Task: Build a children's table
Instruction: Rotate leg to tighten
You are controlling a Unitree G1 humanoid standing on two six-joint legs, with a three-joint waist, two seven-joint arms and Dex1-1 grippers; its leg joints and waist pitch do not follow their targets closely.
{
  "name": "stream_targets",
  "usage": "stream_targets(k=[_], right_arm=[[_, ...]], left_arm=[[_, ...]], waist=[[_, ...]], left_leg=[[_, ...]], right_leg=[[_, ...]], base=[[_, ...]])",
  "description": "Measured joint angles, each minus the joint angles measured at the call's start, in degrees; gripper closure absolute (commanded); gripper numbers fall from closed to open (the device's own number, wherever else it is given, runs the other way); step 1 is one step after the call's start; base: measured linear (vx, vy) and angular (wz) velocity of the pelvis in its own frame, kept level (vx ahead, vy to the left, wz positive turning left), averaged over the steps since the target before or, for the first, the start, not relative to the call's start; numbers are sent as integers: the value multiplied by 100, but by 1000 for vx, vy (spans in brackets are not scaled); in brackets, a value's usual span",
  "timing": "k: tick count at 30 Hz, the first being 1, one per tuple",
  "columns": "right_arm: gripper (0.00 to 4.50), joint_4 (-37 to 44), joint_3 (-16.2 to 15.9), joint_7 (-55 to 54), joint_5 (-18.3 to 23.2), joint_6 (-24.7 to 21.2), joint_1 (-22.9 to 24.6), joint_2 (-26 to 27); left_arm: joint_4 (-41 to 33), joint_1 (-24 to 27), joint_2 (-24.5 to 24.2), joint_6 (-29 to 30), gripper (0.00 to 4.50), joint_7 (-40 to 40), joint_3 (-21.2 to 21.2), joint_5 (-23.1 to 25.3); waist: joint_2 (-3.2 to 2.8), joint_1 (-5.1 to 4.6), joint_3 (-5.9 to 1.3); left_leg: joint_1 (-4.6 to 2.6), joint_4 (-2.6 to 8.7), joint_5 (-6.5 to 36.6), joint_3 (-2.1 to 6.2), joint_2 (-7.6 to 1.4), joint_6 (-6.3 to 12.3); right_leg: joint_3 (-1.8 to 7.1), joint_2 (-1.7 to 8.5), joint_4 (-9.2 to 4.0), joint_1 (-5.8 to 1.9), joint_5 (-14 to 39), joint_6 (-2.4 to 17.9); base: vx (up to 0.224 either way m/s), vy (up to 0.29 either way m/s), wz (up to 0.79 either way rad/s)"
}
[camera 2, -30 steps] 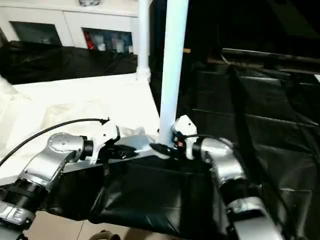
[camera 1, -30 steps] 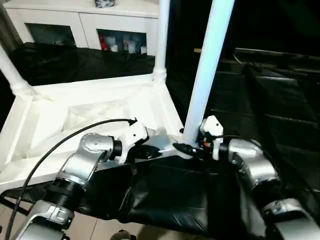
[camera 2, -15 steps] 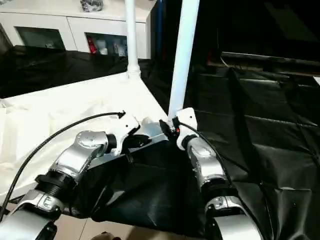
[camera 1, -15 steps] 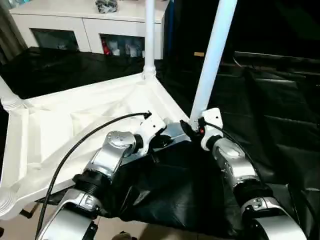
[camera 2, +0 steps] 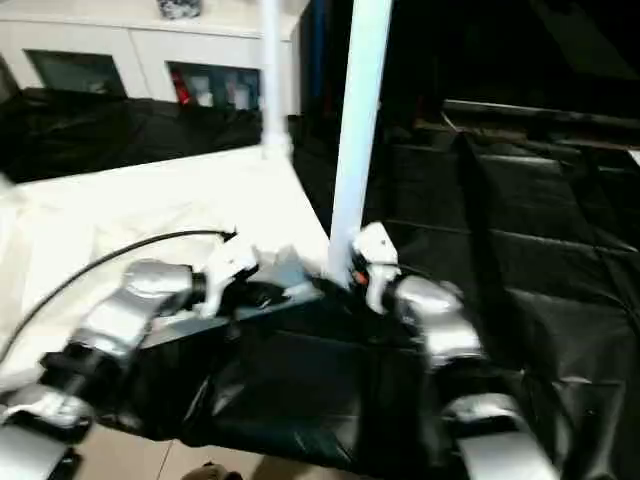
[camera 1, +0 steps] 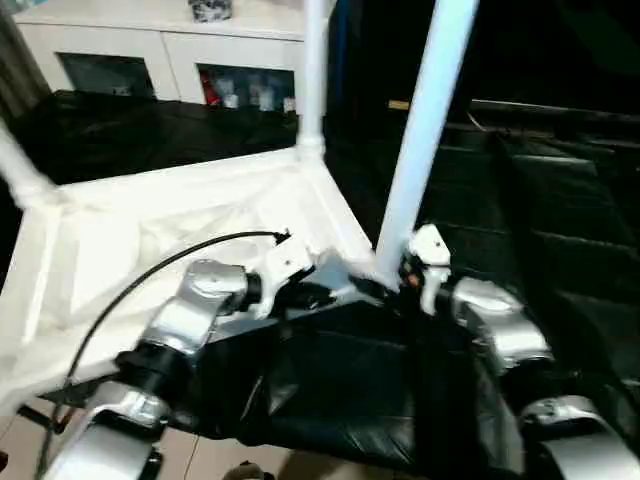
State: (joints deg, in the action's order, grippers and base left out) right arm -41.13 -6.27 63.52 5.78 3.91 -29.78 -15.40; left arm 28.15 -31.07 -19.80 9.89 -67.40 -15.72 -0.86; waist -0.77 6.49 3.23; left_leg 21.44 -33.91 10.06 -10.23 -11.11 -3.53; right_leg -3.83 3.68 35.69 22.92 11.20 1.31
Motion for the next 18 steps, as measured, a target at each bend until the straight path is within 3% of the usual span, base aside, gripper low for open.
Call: stream_targets(k=[13, 18], right_arm=[[181, 539, -324, 1223, 267, -558, 183, -265], [190, 608, -298, 1154, 266, -631, 229, -257]], left_arm=[[-296, 186, -426, 95, 450, -900, -98, -200], [-294, 190, -390, 97, 450, -827, -95, -181]], waist=[[36, 82, 1], [36, 97, 1]], left_leg=[[0, 0, 0, -2, 0, 0], [-2, 0, 0, -2, 1, -1]], right_leg=[[1, 3, 0, -2, 3, -3], [1, 3, 2, -3, 2, -3]], base=[[0, 0, 0], [0, 0, 0]])
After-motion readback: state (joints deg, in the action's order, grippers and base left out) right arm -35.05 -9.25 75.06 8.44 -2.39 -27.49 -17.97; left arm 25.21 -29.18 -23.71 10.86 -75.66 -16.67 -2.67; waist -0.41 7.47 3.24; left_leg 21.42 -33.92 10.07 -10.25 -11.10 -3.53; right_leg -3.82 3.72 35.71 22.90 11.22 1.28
